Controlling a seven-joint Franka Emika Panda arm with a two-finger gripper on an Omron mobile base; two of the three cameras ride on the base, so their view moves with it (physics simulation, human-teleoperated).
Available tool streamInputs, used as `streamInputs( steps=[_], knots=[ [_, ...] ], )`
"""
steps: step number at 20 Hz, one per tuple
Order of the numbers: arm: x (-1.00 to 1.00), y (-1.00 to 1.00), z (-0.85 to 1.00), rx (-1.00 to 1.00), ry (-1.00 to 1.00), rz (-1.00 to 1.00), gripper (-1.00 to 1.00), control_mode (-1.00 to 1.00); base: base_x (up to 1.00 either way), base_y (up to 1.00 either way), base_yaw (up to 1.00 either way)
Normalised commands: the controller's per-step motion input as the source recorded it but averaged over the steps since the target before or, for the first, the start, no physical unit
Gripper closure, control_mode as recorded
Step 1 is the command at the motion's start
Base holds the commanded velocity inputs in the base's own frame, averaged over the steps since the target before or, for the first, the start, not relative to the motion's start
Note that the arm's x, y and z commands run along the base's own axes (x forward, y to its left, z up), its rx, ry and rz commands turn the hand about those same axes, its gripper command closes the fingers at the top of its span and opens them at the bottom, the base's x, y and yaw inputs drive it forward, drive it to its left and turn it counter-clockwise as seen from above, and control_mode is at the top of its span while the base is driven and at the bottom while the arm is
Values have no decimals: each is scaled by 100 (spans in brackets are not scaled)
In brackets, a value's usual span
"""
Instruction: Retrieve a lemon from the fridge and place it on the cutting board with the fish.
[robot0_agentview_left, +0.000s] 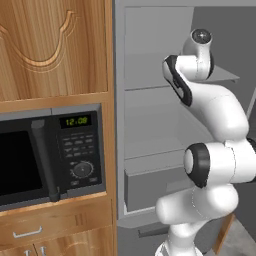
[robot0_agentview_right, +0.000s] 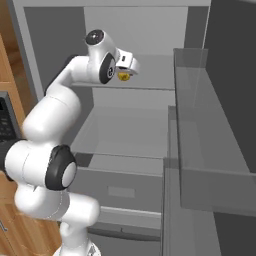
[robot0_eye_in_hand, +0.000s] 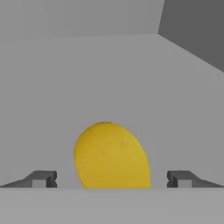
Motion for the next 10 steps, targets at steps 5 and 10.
streamInputs(
  steps=[5,10],
  knots=[
    [16,0,-1,0,0,0,-100,-100,0,0,0],
    [17,0,-11,0,4,0,-100,-100,0,0,0]
  ],
)
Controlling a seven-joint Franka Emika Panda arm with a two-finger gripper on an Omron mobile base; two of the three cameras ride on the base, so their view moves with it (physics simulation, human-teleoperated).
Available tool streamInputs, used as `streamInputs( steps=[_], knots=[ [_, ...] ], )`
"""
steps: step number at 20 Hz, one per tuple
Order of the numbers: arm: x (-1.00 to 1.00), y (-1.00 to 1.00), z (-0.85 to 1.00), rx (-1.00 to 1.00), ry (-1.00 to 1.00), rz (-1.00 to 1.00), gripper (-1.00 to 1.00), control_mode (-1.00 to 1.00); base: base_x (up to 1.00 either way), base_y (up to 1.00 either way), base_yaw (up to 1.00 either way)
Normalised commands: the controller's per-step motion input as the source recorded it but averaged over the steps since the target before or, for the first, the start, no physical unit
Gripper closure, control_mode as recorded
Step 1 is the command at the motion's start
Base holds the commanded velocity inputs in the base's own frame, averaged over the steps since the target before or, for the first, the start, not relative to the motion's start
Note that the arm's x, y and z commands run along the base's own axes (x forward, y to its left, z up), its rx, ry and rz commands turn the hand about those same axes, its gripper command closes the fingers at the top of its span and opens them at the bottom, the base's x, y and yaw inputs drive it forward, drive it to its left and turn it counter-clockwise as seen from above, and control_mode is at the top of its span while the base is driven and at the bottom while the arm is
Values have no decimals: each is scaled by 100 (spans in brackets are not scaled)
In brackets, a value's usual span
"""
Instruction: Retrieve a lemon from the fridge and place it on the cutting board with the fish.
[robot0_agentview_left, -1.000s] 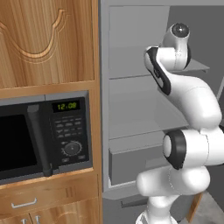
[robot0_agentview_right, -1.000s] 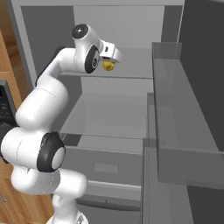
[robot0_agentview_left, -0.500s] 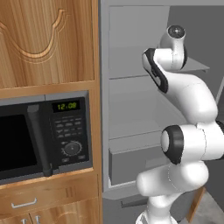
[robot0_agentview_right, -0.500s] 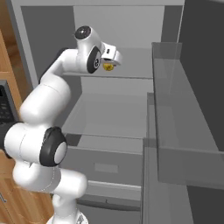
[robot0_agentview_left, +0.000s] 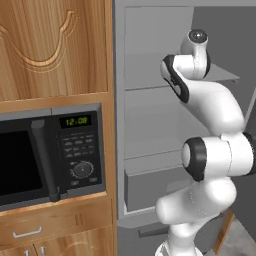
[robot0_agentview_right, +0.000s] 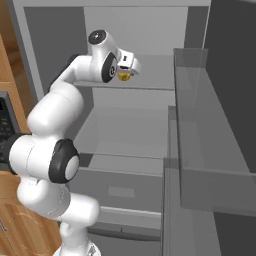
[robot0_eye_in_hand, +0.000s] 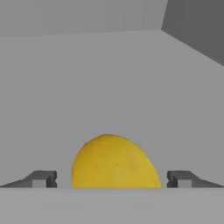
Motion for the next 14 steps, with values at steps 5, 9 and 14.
streamInputs(
  steps=[5,9,14],
  knots=[
    [8,-1,-13,0,5,0,-100,-100,0,0,0],
    [0,0,-4,0,4,0,-100,-100,0,0,0],
    [0,0,-6,0,5,0,100,-100,0,0,0]
  ],
)
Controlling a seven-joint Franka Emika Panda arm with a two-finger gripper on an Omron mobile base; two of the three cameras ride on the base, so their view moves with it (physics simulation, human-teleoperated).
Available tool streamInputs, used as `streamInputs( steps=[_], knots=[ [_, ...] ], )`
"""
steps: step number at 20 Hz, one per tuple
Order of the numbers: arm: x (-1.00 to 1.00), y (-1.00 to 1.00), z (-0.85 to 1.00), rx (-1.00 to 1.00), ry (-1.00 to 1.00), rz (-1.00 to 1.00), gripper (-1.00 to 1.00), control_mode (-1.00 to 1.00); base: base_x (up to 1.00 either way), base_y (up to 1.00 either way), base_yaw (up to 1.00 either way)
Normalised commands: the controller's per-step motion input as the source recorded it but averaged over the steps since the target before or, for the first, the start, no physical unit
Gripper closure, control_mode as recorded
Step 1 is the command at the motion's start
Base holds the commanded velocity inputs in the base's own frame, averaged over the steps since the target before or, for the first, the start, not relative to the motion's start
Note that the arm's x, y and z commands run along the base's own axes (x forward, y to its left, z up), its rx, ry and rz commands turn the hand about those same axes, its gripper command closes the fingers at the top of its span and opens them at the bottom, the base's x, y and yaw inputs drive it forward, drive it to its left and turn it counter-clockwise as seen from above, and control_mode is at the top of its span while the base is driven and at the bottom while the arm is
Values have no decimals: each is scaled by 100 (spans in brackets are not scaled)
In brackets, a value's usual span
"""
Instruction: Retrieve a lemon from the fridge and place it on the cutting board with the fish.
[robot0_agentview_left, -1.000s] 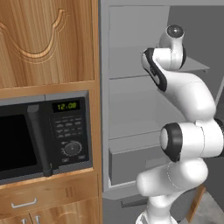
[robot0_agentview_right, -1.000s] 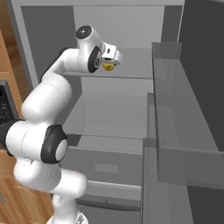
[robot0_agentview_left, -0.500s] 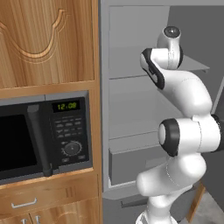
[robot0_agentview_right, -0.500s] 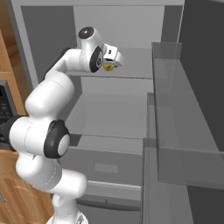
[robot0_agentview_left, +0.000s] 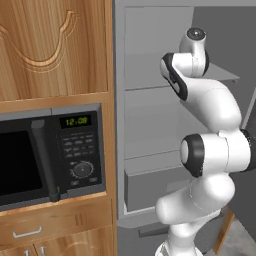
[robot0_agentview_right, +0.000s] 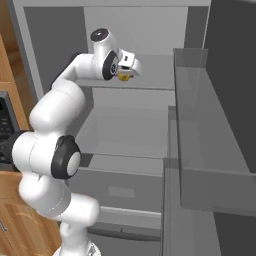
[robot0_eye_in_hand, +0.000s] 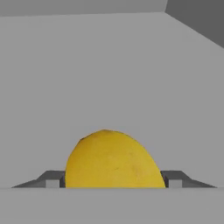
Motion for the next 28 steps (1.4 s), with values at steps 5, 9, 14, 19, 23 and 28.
streamInputs(
  steps=[5,9,14,19,23,28],
  knots=[
    [0,0,-2,0,-1,0,100,-100,0,0,0],
    [-38,15,5,0,-9,0,100,-100,0,0,0],
    [-80,43,27,1,-12,0,100,-100,0,0,0],
    [-85,56,29,0,-12,0,100,-100,0,0,0],
    [-100,32,7,0,-1,0,100,-100,0,0,0],
    [-100,1,-2,0,0,0,100,-100,0,0,0]
  ],
)
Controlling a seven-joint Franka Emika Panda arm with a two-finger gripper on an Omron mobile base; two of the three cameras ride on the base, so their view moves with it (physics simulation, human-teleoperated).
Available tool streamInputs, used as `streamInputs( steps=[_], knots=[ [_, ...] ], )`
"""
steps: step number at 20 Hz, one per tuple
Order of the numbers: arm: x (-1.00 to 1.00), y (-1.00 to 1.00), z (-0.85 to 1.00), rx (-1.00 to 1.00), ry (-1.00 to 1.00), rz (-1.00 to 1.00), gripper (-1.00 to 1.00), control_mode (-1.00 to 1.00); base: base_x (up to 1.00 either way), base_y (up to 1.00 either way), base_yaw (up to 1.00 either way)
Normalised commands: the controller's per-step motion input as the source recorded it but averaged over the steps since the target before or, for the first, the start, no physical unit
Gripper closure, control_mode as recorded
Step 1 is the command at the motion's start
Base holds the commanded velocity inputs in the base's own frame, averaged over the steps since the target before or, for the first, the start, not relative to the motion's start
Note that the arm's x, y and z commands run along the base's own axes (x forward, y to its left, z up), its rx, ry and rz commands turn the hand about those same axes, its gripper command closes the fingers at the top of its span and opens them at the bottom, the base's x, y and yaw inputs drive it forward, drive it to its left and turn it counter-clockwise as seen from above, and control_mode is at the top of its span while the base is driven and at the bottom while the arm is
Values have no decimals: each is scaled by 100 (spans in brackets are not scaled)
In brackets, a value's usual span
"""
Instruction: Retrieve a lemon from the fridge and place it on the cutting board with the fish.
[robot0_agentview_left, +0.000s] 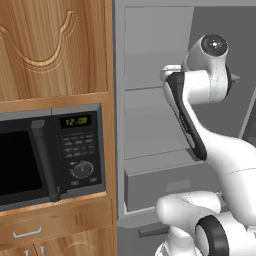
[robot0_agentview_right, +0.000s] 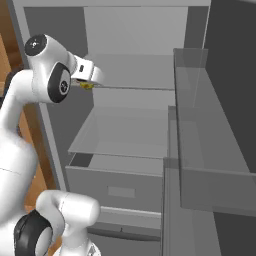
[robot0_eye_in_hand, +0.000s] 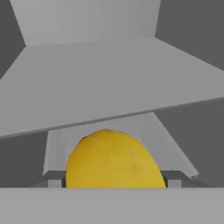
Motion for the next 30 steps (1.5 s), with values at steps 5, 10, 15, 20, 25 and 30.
streamInputs(
  steps=[5,10,15,20,25,30],
  knots=[
    [-81,0,-2,0,1,2,100,-100,0,0,0],
    [-59,0,-26,1,6,8,100,-100,0,0,0],
    [-33,0,-25,0,13,12,100,-100,0,0,0],
    [-17,0,-27,0,16,5,100,-100,0,0,0],
    [-21,0,-40,0,14,1,100,-100,0,0,0],
    [-16,1,-48,-2,14,0,100,-100,0,0,0]
  ],
)
